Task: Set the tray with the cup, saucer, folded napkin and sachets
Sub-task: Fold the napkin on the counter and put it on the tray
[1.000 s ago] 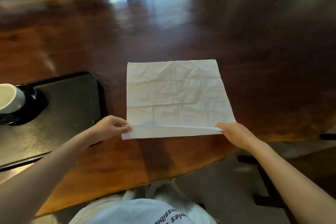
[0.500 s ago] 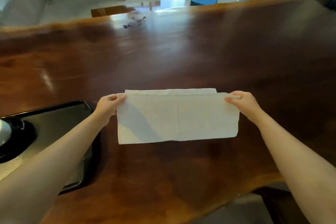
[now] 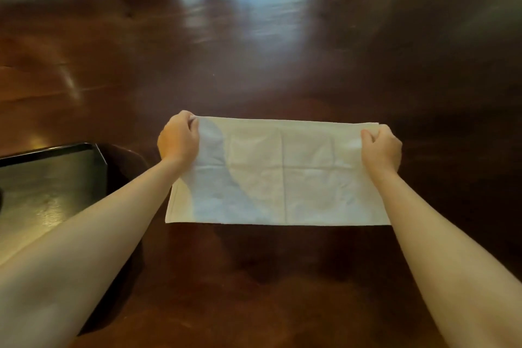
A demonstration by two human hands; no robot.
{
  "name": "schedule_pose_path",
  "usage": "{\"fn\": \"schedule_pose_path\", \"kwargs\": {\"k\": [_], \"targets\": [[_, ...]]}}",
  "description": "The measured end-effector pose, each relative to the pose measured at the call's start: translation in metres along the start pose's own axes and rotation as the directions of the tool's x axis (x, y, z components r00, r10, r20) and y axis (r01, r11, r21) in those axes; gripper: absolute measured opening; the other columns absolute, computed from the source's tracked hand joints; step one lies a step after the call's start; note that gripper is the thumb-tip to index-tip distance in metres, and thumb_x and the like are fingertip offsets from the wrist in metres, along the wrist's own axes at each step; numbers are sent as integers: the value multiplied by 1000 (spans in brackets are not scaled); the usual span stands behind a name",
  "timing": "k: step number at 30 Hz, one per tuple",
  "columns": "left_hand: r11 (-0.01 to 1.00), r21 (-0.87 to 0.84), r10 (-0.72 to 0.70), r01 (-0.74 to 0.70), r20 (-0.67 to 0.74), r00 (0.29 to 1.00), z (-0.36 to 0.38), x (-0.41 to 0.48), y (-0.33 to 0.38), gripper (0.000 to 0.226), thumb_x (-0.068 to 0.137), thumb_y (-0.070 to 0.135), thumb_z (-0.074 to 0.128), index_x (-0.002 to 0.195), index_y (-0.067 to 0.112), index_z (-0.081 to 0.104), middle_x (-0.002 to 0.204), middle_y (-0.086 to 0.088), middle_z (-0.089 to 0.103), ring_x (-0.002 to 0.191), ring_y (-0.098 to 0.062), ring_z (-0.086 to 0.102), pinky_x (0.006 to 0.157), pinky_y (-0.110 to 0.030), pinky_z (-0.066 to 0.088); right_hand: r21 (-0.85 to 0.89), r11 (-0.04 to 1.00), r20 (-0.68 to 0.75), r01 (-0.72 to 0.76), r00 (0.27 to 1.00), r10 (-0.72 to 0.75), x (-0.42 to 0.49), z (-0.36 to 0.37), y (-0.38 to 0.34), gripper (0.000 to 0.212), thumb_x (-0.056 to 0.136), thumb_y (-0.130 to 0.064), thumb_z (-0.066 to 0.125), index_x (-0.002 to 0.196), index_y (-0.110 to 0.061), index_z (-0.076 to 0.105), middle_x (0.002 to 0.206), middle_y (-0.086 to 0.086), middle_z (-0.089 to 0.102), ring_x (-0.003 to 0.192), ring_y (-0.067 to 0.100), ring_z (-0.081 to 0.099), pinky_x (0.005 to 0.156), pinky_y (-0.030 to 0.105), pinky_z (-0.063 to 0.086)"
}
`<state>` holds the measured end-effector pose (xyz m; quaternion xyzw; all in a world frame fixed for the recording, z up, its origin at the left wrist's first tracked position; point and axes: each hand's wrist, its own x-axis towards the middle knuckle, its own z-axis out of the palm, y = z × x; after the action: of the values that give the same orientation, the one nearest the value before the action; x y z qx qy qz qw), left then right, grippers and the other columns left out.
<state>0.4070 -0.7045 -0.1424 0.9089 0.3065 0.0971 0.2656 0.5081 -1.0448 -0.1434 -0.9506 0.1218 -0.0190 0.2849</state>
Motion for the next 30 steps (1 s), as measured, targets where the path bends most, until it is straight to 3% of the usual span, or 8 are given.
{"fn": "schedule_pose_path", "kwargs": {"k": [4, 9, 14, 17, 20, 22, 26, 30], "targets": [[990, 118, 90, -82, -67, 994, 10, -1, -5, 23, 96, 24, 42, 99, 8, 57, 102, -14, 54, 78, -33, 56, 63, -33, 35, -170, 985, -147, 38, 987, -64, -9, 20, 4, 29, 94, -21, 43, 114, 0, 47, 114, 19, 55, 92, 39, 58, 64, 33, 34], [968, 217, 156, -123, -145, 977, 17, -1, -8, 22, 96, 22, 45, 98, 4, 58, 100, -18, 52, 67, -41, 54, 56, -36, 33, -187, 975, -270, 120, 948, -169, -10, 32, 12, 39, 92, -22, 48, 126, -3, 43, 118, 19, 50, 93, 37, 57, 60, 36, 39], [973, 223, 106, -68, -164, 981, 15, -1, -7, 23, 92, 17, 51, 112, 5, 52, 111, -20, 47, 85, -42, 54, 60, -46, 46, -302, 946, -337, 117, 915, -220, -13, 31, 11, 45, 94, -30, 40, 130, -3, 43, 128, 19, 50, 114, 37, 48, 92, 52, 38], [952, 301, 134, -63, -222, 966, 15, -14, 6, 32, 86, 14, 54, 117, 7, 53, 121, -20, 48, 105, -41, 47, 82, -49, 42, -245, 905, -208, 348, 893, -399, -27, 45, -15, 48, 94, -31, 33, 131, -3, 46, 136, 19, 49, 126, 39, 43, 103, 57, 28], [924, 249, 323, -290, -105, 940, 43, -36, 39, 38, 90, 13, 44, 126, 11, 53, 138, -15, 49, 125, -35, 44, 101, -45, 32, -113, 737, 93, 666, 746, -660, -65, 82, -67, 53, 92, -31, 24, 135, -7, 46, 142, 13, 46, 136, 31, 36, 111, 53, 18], [916, 247, 309, -316, 71, 949, 62, -46, 49, 46, 94, 19, 31, 139, 15, 41, 149, -11, 35, 139, -27, 29, 113, -46, 18, -116, 710, 258, 694, 712, -653, -87, 100, -86, 59, 92, -34, 13, 142, -12, 34, 151, 6, 32, 143, 24, 21, 115, 48, 5], [893, 357, 228, -274, 168, 959, 72, -43, 31, 63, 89, 45, 3, 147, 27, 18, 157, 2, 14, 146, -17, 6, 116, -46, -1, -244, 725, 303, 644, 761, -573, -88, 110, -82, 58, 92, -38, 11, 148, -21, 19, 157, -1, 17, 146, 21, 7, 117, 47, 0], [895, 369, 191, -251, 192, 963, 62, -36, 15, 64, 90, 55, 10, 148, 29, 9, 158, 6, 4, 146, -13, -2, 117, -43, -5, -306, 737, 324, 603, 794, -515, -77, 98, -67, 59, 91, -52, 17, 147, -33, 15, 158, -4, 12, 146, 24, 2, 115, 51, -1]]}}
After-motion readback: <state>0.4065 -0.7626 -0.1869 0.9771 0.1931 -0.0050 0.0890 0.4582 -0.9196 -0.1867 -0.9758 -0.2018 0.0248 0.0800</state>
